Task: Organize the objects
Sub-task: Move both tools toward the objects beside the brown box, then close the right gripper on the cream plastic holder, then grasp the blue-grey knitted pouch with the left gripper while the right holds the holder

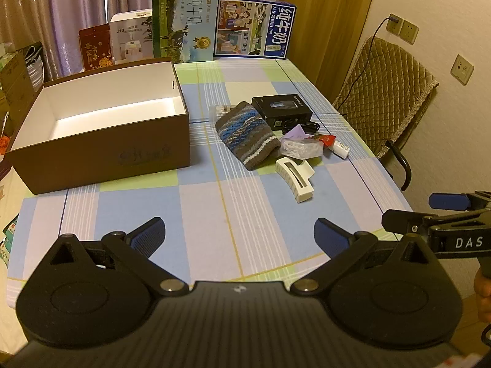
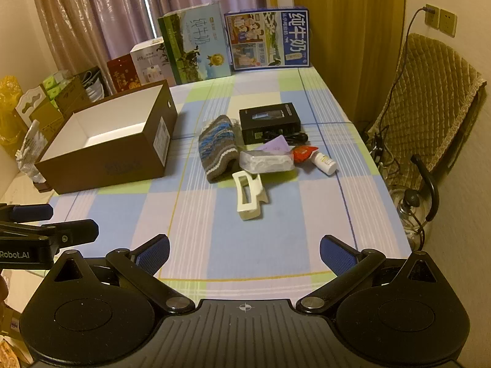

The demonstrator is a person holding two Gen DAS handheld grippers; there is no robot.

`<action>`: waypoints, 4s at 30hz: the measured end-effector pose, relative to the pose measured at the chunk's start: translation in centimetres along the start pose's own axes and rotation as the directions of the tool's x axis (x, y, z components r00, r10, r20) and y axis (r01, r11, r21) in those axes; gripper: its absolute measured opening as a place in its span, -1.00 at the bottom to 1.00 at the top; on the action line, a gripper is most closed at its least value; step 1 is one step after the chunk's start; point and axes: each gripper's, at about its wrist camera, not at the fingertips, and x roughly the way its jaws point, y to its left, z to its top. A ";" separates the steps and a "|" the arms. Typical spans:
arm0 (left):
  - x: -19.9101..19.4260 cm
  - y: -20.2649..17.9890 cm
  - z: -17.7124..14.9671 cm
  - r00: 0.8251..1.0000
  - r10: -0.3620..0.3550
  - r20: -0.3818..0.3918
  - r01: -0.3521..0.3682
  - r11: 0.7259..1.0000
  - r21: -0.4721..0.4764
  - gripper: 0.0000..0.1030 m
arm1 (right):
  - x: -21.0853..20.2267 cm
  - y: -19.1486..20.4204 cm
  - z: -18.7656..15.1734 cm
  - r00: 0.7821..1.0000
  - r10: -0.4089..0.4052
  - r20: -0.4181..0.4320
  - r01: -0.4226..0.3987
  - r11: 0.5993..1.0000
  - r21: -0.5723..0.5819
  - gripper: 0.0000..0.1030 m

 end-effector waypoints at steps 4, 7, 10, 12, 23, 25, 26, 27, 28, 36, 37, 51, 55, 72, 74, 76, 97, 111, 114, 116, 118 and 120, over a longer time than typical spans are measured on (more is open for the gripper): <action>0.2 -0.1 0.2 1.000 -0.001 -0.003 0.001 1.000 0.000 0.98 | 0.0 0.0 0.0 1.000 0.000 0.000 0.000 1.000 -0.001 0.97; 0.3 -0.1 0.3 1.000 -0.001 -0.004 0.001 1.000 0.000 0.98 | 0.2 -0.1 0.2 1.000 -0.001 -0.002 0.001 1.000 -0.001 0.97; 0.5 -0.2 0.5 1.000 -0.001 -0.005 0.001 1.000 0.002 0.98 | 0.4 -0.1 0.3 1.000 0.000 -0.003 0.000 1.000 -0.001 0.97; 0.7 -0.3 0.7 1.000 -0.002 -0.007 0.002 1.000 0.003 0.98 | 0.3 -0.1 0.3 1.000 0.000 -0.004 0.000 1.000 -0.003 0.97; 1.5 -0.7 1.3 1.000 -0.004 -0.016 0.004 1.000 0.003 0.98 | 1.0 -0.8 0.8 1.000 -0.001 -0.012 0.001 1.000 -0.001 0.97; 1.6 -0.8 1.4 1.000 -0.004 -0.018 0.005 1.000 0.002 0.98 | 1.3 -1.1 1.0 1.000 -0.002 -0.015 0.002 1.000 -0.001 0.97; 1.7 -0.9 1.5 1.000 -0.005 -0.019 0.005 1.000 0.003 0.98 | 1.4 -1.2 1.1 1.000 -0.002 -0.016 0.002 1.000 0.000 0.97; 1.8 -0.9 1.6 1.000 -0.005 -0.021 0.005 1.000 0.002 0.98 | 1.4 -1.3 1.2 1.000 -0.003 -0.016 0.003 1.000 0.000 0.97; 1.9 -1.0 1.7 1.000 -0.005 -0.022 0.005 1.000 0.002 0.98 | 1.5 -1.4 1.2 1.000 -0.002 -0.017 0.002 1.000 0.000 0.97; 2.8 -1.5 2.2 0.999 -0.008 -0.033 0.008 1.000 0.003 0.98 | 1.8 -2.2 1.7 1.000 -0.004 -0.027 0.004 1.000 0.003 0.97; 2.9 -1.6 2.3 0.999 -0.008 -0.034 0.008 1.000 0.003 0.98 | 1.9 -2.4 1.7 1.000 -0.005 -0.028 0.005 1.000 0.003 0.97; 5.1 -2.4 3.7 0.998 -0.001 -0.059 0.001 1.000 -0.005 0.98 | 3.3 -4.1 2.9 0.999 -0.007 -0.043 0.008 1.000 0.009 0.97; 6.0 -2.5 4.1 0.998 0.001 -0.064 -0.002 1.000 -0.009 0.98 | 4.1 -4.9 3.4 0.999 0.001 -0.039 -0.001 1.000 0.011 0.97; 11.4 -0.8 4.7 0.987 0.099 -0.127 -0.104 0.994 -0.034 0.98 | 10.8 -4.7 4.2 0.998 0.050 -0.032 -0.052 0.996 -0.067 0.71; 12.0 -0.6 4.7 0.985 0.105 -0.136 -0.112 0.993 -0.038 0.98 | 11.9 -4.5 4.4 0.997 0.060 -0.040 -0.063 0.996 -0.066 0.55; 12.8 -0.2 4.8 0.983 0.113 -0.144 -0.120 0.992 -0.044 0.98 | 12.8 -4.3 4.5 0.997 0.064 -0.044 -0.067 0.995 -0.068 0.41; 18.5 1.8 5.8 0.965 0.130 -0.226 -0.148 0.987 -0.064 0.98 | 22.1 -2.4 4.5 0.989 0.026 -0.143 -0.046 0.989 -0.138 -0.03; 19.4 0.9 5.8 0.966 0.086 -0.242 -0.103 0.993 -0.058 0.98 | 18.2 -4.0 3.9 0.982 0.106 -0.157 -0.130 0.980 -0.153 -0.26; 19.7 0.3 6.1 0.969 0.071 -0.236 -0.086 0.995 -0.053 0.98 | 16.7 -4.9 4.4 0.987 0.105 -0.125 -0.121 0.984 -0.129 -0.26; 20.0 -0.1 6.5 0.971 0.060 -0.232 -0.074 0.996 -0.053 0.98 | 16.0 -5.5 5.0 0.991 0.092 -0.096 -0.102 0.989 -0.107 -0.26; 20.4 -0.6 7.0 0.973 0.049 -0.225 -0.062 0.997 -0.049 0.98 | 15.6 -6.2 5.7 0.994 0.079 -0.069 -0.085 0.993 -0.085 -0.26; 20.8 -1.1 7.6 0.976 0.042 -0.216 -0.053 0.998 -0.044 0.98 | 15.7 -6.8 6.5 0.997 0.065 -0.047 -0.068 0.995 -0.070 -0.26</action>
